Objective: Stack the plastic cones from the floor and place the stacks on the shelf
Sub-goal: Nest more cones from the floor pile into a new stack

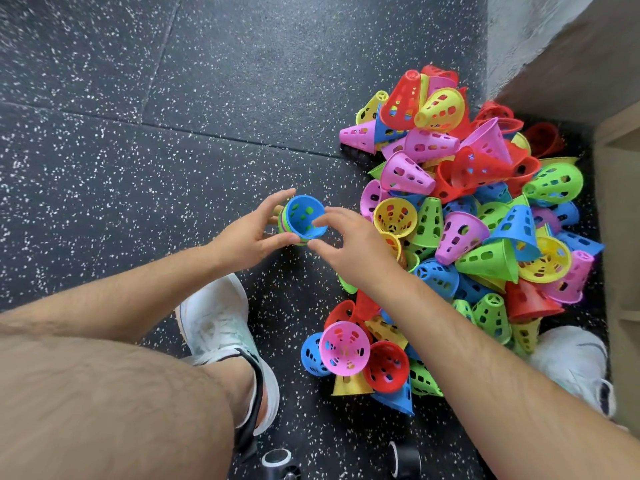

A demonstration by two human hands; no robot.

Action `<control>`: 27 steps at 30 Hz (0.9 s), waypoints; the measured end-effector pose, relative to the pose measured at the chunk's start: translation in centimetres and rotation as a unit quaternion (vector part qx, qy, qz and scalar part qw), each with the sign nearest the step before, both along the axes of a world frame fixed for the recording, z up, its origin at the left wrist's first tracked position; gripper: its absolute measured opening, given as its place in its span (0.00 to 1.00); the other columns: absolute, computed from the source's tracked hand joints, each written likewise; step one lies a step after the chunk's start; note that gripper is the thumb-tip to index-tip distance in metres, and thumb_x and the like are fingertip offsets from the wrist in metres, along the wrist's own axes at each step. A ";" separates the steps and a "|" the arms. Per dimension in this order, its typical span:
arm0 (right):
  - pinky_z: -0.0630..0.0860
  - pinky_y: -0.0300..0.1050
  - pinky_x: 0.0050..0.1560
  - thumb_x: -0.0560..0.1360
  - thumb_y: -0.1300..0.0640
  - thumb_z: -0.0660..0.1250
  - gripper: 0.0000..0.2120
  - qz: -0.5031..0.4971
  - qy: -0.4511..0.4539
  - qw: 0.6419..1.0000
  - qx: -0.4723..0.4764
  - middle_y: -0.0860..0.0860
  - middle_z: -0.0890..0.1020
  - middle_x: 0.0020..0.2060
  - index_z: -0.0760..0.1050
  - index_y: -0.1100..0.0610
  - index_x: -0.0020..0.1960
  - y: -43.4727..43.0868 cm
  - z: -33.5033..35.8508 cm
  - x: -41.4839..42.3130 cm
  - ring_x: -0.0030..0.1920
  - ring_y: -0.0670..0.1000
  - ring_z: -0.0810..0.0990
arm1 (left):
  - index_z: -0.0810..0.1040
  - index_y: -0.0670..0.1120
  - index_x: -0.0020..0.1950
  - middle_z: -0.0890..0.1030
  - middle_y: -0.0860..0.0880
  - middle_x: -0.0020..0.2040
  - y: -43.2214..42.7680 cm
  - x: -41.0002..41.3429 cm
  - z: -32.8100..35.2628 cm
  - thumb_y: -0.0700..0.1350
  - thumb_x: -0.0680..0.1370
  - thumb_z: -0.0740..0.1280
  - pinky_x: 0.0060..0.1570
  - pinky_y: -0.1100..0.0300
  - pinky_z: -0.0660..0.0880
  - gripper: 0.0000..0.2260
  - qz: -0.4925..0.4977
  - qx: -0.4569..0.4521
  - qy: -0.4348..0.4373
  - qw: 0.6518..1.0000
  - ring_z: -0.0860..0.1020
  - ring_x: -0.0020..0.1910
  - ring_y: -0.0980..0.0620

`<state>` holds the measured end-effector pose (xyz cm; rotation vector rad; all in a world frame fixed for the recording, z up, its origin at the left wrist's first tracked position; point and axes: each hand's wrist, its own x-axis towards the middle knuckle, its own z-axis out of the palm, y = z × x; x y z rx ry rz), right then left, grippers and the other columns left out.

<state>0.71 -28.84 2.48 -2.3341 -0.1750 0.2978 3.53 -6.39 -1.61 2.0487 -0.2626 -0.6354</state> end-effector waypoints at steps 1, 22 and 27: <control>0.64 0.39 0.71 0.74 0.55 0.75 0.14 0.001 -0.001 1.000 0.000 0.52 0.79 0.63 0.81 0.56 0.58 0.2 0.0 0.0 0.66 0.51 0.75 | 0.54 0.77 0.74 0.76 0.59 0.70 0.0 0.0 0.1 0.68 0.75 0.70 0.69 0.54 0.75 0.33 -0.004 0.002 -0.003 1.000 0.77 0.68 0.58; 0.63 0.47 0.73 0.67 0.33 0.74 0.46 0.179 0.075 0.959 -0.208 0.48 0.71 0.69 0.65 0.54 0.76 -3.1 3.6 -12.3 0.68 0.51 0.67 | 0.62 0.70 0.77 0.68 0.65 0.77 0.2 -1.1 -0.2 0.62 0.73 0.74 0.75 0.47 0.69 0.35 -0.096 0.011 -0.044 0.994 0.71 0.74 0.59; 0.64 0.50 0.71 0.69 0.42 0.74 0.45 0.210 0.066 0.937 -0.270 0.50 0.70 0.70 0.60 0.56 0.79 -3.0 2.4 -14.0 0.67 0.54 0.67 | 0.64 0.72 0.74 0.73 0.62 0.73 0.3 -1.3 0.3 0.62 0.71 0.74 0.72 0.51 0.73 0.34 -0.077 -0.003 -0.025 0.997 0.76 0.69 0.58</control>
